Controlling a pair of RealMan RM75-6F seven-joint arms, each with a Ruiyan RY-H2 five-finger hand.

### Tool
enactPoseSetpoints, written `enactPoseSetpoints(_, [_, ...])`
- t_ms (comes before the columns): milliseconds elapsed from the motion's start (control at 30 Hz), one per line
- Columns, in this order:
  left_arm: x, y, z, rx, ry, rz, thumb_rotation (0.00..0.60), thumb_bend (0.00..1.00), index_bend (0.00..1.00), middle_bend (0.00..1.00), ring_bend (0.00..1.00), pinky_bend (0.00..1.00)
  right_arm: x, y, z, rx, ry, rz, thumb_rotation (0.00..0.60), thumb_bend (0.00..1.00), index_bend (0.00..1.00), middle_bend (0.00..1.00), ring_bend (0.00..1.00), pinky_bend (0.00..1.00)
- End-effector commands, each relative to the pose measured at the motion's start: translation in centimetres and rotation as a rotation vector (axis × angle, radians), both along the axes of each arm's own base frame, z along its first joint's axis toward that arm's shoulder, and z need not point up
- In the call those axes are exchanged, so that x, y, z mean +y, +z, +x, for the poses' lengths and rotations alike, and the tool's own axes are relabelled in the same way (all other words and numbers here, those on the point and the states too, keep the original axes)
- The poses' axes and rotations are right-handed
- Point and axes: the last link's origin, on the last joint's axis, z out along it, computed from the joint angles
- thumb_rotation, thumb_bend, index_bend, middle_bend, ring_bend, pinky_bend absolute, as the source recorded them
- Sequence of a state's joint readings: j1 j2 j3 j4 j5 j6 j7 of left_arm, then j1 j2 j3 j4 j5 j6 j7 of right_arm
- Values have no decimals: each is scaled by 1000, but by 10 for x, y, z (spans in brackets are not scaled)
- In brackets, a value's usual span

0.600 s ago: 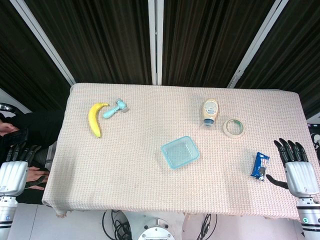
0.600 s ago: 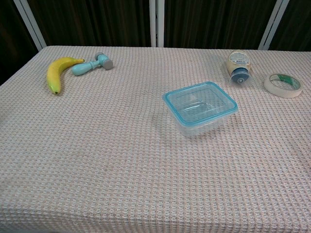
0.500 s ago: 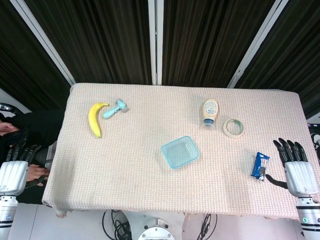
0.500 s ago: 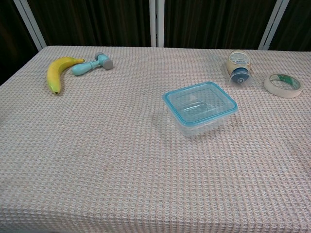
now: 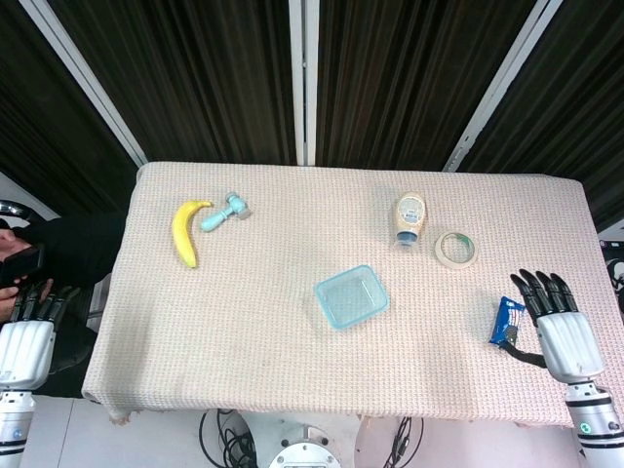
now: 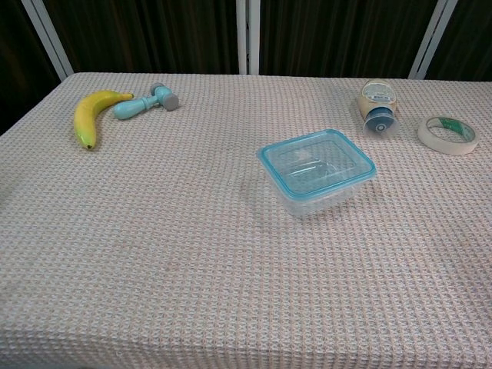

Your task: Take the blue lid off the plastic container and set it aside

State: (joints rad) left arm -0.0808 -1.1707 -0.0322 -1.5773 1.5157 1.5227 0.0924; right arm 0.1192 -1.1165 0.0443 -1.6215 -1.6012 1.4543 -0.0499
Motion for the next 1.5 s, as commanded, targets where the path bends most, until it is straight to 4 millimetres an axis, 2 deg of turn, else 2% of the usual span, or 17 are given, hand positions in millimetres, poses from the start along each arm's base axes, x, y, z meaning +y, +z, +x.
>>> enactPoseSetpoints(33, [-1, -1, 2, -3, -9, -3, 600, 30, 159, 144, 0, 0, -12, -22, 11, -17, 63, 90, 600, 26, 0, 66, 0, 0])
enactPoseSetpoints(200, [-1, -1, 3, -2, -19, -5, 600, 30, 159, 144, 0, 0, -33, -54, 32, -5, 153, 189, 600, 26, 0, 64, 0, 0])
enactPoseSetpoints(300, [1, -2, 3, -7, -21, -8, 600, 30, 159, 144, 0, 0, -49, -77, 51, 2, 218, 242, 600, 26, 0, 56, 0, 0])
enactPoseSetpoints(633, [5, -6, 1, -17, -25, -26, 600, 30, 159, 144, 0, 0, -105, -166, 128, 9, 390, 397, 600, 26, 0, 0, 0, 0])
enactPoseSetpoints(833, [5, -6, -5, -27, -9, -29, 600, 30, 159, 144, 0, 0, -135, -199, 168, 28, 448, 401, 600, 26, 0, 0, 0, 0])
enactPoseSetpoints(1133, [5, -7, -12, -40, 11, -37, 600, 30, 159, 144, 0, 0, -180, -236, 224, 52, 454, 377, 600, 26, 0, 0, 0, 0])
enactPoseSetpoints(1267, [7, -8, -15, -45, 12, -42, 600, 30, 159, 144, 0, 0, -194, -247, 240, 49, 430, 393, 600, 26, 0, 0, 0, 0])
enactPoseSetpoints(1367, [8, -9, -16, -47, 10, -45, 600, 30, 159, 144, 0, 0, -193, -245, 245, 17, 438, 406, 600, 26, 0, 0, 0, 0])
enactPoseSetpoints(1500, [10, -8, -17, -48, 8, -43, 600, 30, 160, 144, 0, 0, -190, -227, 240, -68, 435, 410, 600, 29, 0, 32, 0, 0])
